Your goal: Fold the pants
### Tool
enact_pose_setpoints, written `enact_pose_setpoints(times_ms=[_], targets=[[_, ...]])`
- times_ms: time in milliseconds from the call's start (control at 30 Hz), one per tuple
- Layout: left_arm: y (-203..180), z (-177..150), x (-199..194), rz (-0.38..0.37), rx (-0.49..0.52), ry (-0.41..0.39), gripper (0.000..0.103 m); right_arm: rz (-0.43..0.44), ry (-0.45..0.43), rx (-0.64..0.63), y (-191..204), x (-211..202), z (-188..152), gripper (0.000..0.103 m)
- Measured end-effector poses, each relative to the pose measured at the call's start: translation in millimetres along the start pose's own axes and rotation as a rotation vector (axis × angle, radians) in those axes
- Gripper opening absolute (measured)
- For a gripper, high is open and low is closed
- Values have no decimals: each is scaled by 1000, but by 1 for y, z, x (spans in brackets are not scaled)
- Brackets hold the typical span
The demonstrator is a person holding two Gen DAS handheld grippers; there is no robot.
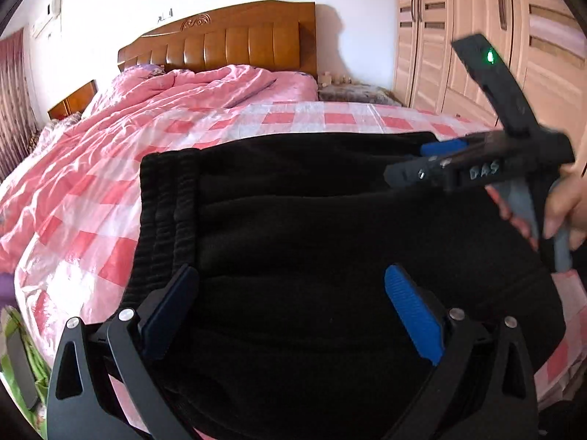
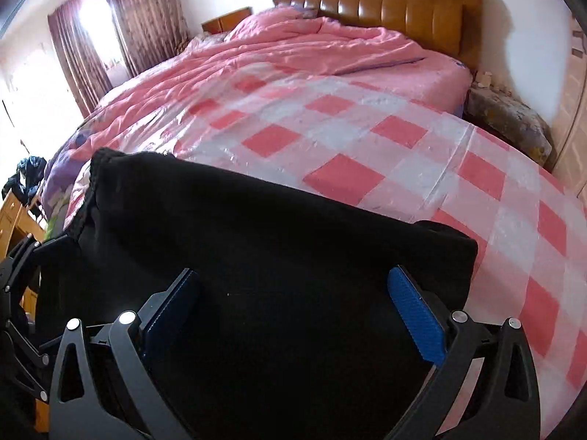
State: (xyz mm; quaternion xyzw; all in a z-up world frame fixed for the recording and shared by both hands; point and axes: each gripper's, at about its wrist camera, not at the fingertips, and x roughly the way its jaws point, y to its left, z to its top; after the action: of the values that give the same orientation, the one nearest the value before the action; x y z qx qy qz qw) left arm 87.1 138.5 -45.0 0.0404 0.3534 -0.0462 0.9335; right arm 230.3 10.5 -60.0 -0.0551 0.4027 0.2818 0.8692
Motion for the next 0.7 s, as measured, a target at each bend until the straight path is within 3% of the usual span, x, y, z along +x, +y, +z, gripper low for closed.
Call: enact_pose_setpoints(times_ms=[133,233,300,400,533,700], targets=[[-4,2,-5,-1,24,-24,101,-161,-95,-17,19,-45,-9,99],[0,13,-37,-8,3,-106,101,-246,-79,-113,42,-70,-36,99],[11,30,-47,-26,-44,-125,101,-277,-62,-113,48,-79,-55,99],[21,58,-22,-27,-63,-34,101,-257,-44,-99,56,-85,-74,99],[23,74,29,11,-39,99,101,-314,-44,-129,66,-82,-84,99],[22,64,56,45,-31,140,101,-313,-43,-132,64,-80,-87,99]])
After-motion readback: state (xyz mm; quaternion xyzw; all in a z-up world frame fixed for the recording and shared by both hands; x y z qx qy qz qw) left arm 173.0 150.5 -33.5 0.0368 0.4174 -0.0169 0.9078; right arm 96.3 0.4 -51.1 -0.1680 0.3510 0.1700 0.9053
